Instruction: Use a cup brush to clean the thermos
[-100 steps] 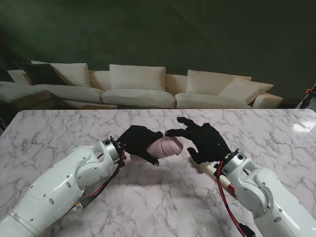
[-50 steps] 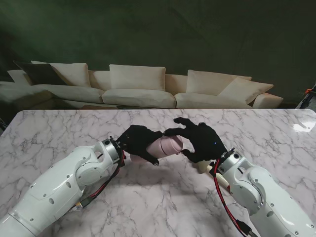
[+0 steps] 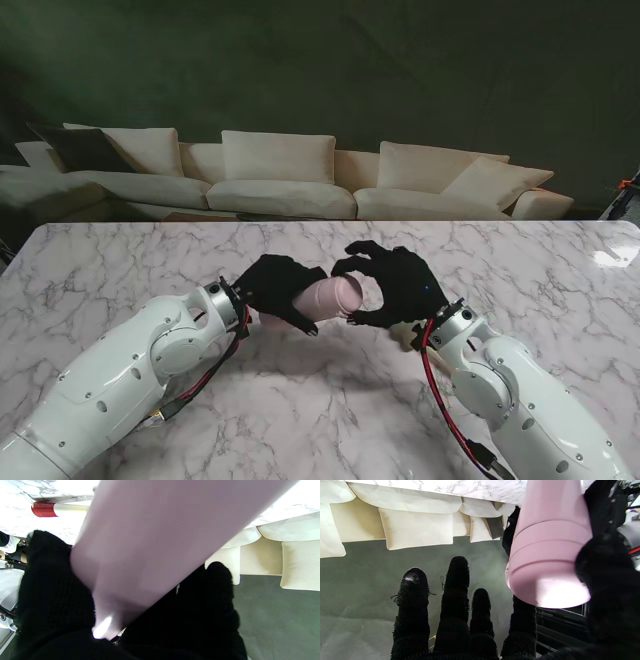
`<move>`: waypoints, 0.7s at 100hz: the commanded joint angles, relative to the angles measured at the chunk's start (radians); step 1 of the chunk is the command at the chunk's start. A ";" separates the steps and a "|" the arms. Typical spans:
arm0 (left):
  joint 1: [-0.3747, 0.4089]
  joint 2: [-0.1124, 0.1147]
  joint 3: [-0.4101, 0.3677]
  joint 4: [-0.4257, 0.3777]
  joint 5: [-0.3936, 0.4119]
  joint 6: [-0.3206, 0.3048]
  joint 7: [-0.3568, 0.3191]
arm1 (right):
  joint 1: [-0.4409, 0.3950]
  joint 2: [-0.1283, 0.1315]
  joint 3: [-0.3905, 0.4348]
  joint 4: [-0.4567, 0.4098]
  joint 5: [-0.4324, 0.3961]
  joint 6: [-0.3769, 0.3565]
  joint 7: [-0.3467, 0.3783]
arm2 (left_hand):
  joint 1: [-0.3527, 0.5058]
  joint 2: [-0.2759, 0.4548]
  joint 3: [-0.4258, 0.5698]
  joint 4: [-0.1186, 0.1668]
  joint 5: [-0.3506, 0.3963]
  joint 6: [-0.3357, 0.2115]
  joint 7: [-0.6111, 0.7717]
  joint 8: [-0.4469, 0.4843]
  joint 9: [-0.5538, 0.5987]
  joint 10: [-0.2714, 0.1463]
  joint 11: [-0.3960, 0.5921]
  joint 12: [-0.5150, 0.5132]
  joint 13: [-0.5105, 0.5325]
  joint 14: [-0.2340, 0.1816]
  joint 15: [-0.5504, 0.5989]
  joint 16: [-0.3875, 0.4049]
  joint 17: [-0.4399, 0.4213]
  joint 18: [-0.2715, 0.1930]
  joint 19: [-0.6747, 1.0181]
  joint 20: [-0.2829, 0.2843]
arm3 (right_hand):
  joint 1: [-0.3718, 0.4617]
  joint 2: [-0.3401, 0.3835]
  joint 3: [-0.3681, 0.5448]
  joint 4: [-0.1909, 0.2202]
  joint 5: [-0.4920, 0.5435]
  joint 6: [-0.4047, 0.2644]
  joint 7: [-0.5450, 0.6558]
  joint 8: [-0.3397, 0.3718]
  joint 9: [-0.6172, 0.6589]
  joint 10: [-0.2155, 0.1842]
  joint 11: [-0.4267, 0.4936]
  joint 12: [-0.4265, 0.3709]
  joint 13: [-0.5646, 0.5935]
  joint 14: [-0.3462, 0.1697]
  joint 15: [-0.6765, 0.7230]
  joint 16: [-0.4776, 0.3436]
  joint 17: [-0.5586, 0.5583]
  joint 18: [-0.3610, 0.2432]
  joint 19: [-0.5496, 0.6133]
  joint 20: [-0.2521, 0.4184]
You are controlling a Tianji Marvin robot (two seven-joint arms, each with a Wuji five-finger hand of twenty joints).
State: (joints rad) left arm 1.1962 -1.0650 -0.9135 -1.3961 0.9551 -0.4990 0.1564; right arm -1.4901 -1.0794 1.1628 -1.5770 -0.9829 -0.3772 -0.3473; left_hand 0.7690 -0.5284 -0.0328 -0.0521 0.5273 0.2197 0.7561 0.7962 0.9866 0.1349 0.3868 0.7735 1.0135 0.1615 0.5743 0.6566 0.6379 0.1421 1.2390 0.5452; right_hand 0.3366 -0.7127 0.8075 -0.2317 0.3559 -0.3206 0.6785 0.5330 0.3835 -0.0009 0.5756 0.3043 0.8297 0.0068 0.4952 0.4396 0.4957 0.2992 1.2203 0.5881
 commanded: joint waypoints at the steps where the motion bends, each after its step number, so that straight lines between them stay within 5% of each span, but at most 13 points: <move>1: -0.008 -0.013 0.010 -0.017 -0.007 -0.004 -0.009 | 0.001 -0.017 -0.017 0.006 0.002 0.012 -0.005 | 0.486 0.283 0.341 0.051 0.066 -0.238 0.077 0.041 -0.012 -0.045 0.037 0.028 0.069 -0.076 0.182 0.065 0.000 -0.103 0.050 0.019 | -0.061 0.256 -0.018 0.011 0.205 -0.047 0.251 0.033 0.025 -0.020 0.019 0.011 0.015 -0.017 0.019 0.018 -0.001 0.008 0.023 0.026; 5: -0.009 -0.013 0.013 -0.016 -0.008 -0.004 -0.009 | 0.004 -0.019 -0.024 0.009 0.006 0.020 -0.013 | 0.485 0.283 0.341 0.051 0.067 -0.239 0.077 0.041 -0.012 -0.046 0.037 0.028 0.069 -0.076 0.183 0.065 -0.001 -0.103 0.050 0.019 | -0.107 0.289 -0.018 0.055 0.246 -0.023 0.253 0.052 0.041 -0.022 0.024 0.015 0.019 -0.015 0.025 0.023 0.001 0.011 0.027 0.031; 17: -0.012 -0.014 0.020 -0.013 -0.011 -0.004 -0.009 | 0.011 -0.024 -0.042 0.015 0.021 0.044 -0.019 | 0.485 0.283 0.341 0.051 0.067 -0.240 0.077 0.041 -0.012 -0.046 0.037 0.028 0.069 -0.077 0.183 0.065 -0.001 -0.102 0.051 0.019 | -0.219 0.434 -0.012 0.070 0.340 0.023 0.247 0.067 0.089 -0.047 0.040 0.023 0.025 -0.009 0.044 0.033 -0.005 0.023 0.040 0.042; 22: -0.013 -0.014 0.023 -0.012 -0.012 -0.003 -0.010 | 0.012 -0.026 -0.047 0.015 0.029 0.052 -0.014 | 0.486 0.283 0.342 0.051 0.067 -0.240 0.077 0.041 -0.011 -0.046 0.038 0.028 0.069 -0.077 0.183 0.064 -0.001 -0.102 0.051 0.019 | -0.250 0.522 -0.077 0.067 0.359 0.038 0.231 0.064 0.102 -0.046 0.040 0.024 0.018 -0.002 0.052 0.037 -0.010 0.031 0.046 0.048; 37: -0.013 -0.014 0.024 -0.012 -0.013 -0.003 -0.011 | 0.004 -0.029 -0.050 0.001 0.081 0.062 0.041 | 0.486 0.283 0.343 0.050 0.067 -0.238 0.076 0.041 -0.012 -0.044 0.038 0.028 0.069 -0.075 0.184 0.064 -0.002 -0.101 0.052 0.020 | -0.393 0.559 -0.249 0.077 0.243 0.125 0.138 0.023 0.091 -0.013 0.024 0.021 -0.026 0.025 0.066 0.044 -0.029 0.065 0.048 0.059; 48: -0.013 -0.014 0.025 -0.013 -0.014 -0.002 -0.012 | -0.007 -0.026 -0.042 -0.020 0.121 0.056 0.106 | 0.484 0.283 0.343 0.050 0.068 -0.240 0.076 0.042 -0.012 -0.045 0.038 0.028 0.069 -0.075 0.184 0.064 -0.002 -0.100 0.052 0.020 | -0.478 0.544 -0.279 0.105 -0.053 0.216 -0.024 -0.066 0.022 0.013 0.002 0.010 -0.084 0.034 0.033 0.027 -0.055 0.080 0.019 0.053; 56: -0.012 -0.014 0.025 -0.014 -0.014 -0.002 -0.014 | -0.017 -0.022 -0.033 -0.035 0.133 0.048 0.140 | 0.485 0.284 0.343 0.050 0.068 -0.239 0.076 0.041 -0.012 -0.045 0.038 0.028 0.069 -0.074 0.185 0.064 -0.002 -0.100 0.052 0.020 | -0.502 0.534 -0.252 0.109 -0.261 0.197 -0.121 -0.127 -0.060 0.000 -0.025 -0.003 -0.141 0.045 -0.005 0.010 -0.085 0.063 -0.031 0.030; 63: -0.012 -0.013 0.025 -0.014 -0.014 -0.002 -0.014 | -0.022 -0.022 -0.027 -0.041 0.138 0.033 0.142 | 0.485 0.284 0.344 0.050 0.069 -0.239 0.076 0.042 -0.012 -0.044 0.038 0.028 0.068 -0.074 0.185 0.064 -0.003 -0.099 0.052 0.020 | -0.510 0.531 -0.239 0.109 -0.269 0.191 -0.355 -0.219 -0.136 -0.004 -0.057 -0.026 -0.189 0.065 -0.063 -0.031 -0.100 0.035 -0.067 -0.010; 70: -0.012 -0.013 0.024 -0.015 -0.014 -0.001 -0.015 | -0.028 -0.022 -0.018 -0.049 0.150 0.012 0.147 | 0.484 0.283 0.344 0.050 0.069 -0.240 0.076 0.042 -0.011 -0.045 0.038 0.028 0.068 -0.073 0.185 0.064 -0.002 -0.099 0.053 0.020 | -0.500 0.522 -0.236 0.109 -0.223 0.212 -0.661 -0.090 -0.200 0.019 -0.086 -0.048 -0.240 0.085 -0.113 -0.077 -0.112 0.003 -0.109 -0.081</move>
State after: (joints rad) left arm 1.1903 -1.0703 -0.8912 -1.3972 0.9439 -0.4984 0.1547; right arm -1.5081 -1.0989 1.1400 -1.6122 -0.8416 -0.3489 -0.1982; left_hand 0.7690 -0.5230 -0.0328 -0.0602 0.5307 0.2260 0.7554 0.7970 0.9752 0.1353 0.3891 0.7746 1.0032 0.1581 0.5991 0.6729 0.6307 0.1414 1.2491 0.5456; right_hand -0.1156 -0.1943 0.5527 -0.1547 0.1308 -0.0981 0.1994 0.3900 0.2453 0.0118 0.5320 0.2790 0.6449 0.0712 0.4341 0.4033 0.4064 0.3429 1.1527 0.5592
